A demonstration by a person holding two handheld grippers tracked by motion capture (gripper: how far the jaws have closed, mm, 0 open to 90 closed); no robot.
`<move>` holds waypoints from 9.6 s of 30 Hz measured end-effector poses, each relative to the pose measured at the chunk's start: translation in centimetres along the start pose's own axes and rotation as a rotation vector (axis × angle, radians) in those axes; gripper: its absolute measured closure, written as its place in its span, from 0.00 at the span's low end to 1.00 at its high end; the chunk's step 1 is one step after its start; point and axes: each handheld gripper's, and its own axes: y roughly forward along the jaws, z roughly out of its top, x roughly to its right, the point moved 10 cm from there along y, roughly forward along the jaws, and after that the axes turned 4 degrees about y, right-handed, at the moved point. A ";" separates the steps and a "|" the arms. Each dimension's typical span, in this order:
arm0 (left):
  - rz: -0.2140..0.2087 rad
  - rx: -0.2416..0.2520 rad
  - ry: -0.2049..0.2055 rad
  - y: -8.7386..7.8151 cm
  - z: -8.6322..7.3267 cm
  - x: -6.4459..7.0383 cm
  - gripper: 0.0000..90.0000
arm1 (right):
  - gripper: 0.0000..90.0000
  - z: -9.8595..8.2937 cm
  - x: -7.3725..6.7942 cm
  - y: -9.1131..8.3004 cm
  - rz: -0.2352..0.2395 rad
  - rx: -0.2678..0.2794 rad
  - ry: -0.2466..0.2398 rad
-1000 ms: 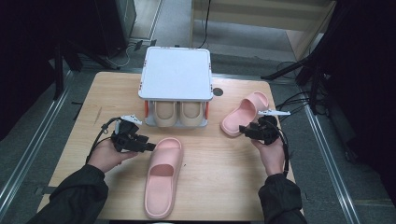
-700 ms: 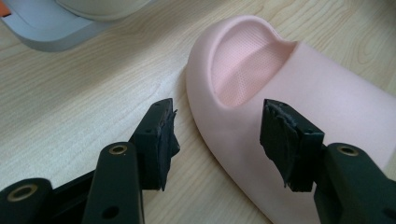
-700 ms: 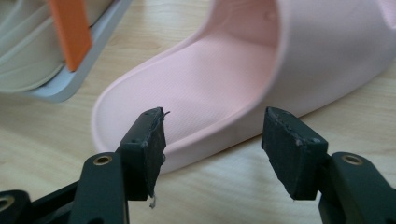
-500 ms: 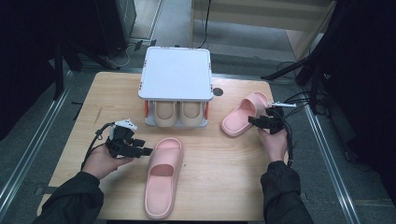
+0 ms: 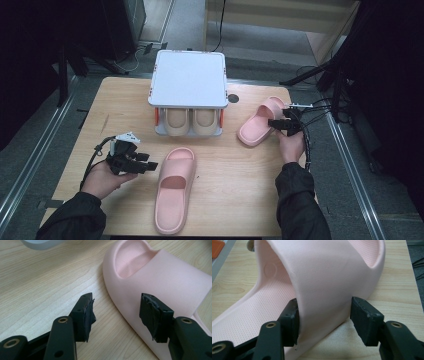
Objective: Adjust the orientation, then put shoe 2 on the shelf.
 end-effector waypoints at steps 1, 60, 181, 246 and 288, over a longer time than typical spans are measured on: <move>0.004 0.000 0.000 -0.1 -0.1 -0.1 0.49 | 0.52 0.1 0.1 0.0 0.002 0.000 0.005; -0.050 0.004 0.061 0.7 2.7 -1.3 0.78 | 0.94 -6.9 -4.7 -11.3 0.057 -0.022 -0.118; -0.057 0.051 0.055 -0.8 1.8 -0.5 0.59 | 0.52 -18.5 -24.6 -15.9 0.499 0.004 -0.405; -0.011 0.104 0.030 -2.3 2.1 -2.4 0.59 | 0.86 -16.9 -27.3 -9.6 0.388 -0.064 -0.431; 0.021 0.137 -0.029 -3.9 0.3 -3.7 0.55 | 0.86 -2.7 -36.1 -21.0 0.818 -0.100 -0.790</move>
